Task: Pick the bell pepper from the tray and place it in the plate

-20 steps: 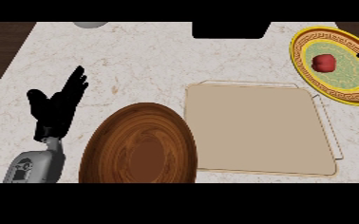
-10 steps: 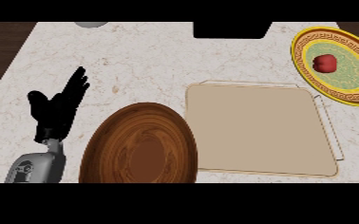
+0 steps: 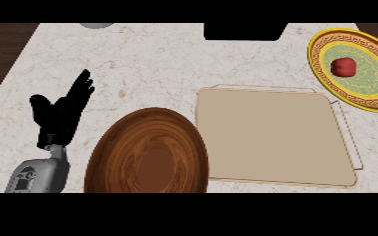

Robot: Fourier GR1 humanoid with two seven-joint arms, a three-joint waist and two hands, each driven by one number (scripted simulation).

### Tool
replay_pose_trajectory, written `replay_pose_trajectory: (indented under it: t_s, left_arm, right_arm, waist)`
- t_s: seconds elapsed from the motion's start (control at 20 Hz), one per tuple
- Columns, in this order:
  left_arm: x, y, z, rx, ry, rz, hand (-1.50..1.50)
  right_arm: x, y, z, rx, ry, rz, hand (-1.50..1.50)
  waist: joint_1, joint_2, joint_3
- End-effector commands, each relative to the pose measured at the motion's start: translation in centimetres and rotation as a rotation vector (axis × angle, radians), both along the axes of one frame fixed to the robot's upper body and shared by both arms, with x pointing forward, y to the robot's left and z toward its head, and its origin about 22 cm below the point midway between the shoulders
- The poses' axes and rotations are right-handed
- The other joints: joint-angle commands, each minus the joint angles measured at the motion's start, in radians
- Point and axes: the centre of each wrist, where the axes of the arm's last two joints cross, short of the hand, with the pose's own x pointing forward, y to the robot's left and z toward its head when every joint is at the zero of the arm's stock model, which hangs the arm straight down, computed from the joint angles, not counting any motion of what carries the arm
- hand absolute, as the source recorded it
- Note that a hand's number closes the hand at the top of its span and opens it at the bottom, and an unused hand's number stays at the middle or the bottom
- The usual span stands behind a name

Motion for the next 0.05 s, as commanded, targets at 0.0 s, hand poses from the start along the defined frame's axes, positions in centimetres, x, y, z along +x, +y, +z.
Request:
replay_pose_trajectory:
  t_s: [0.0]
  left_arm:
    - [0.71, -1.16, 1.57, -0.01, 0.0, 0.013, 0.0]
  right_arm:
    - [-1.03, -0.72, -0.23, 0.004, 0.038, -0.017, -1.5]
  waist:
    - [-0.001, -0.001, 0.0]
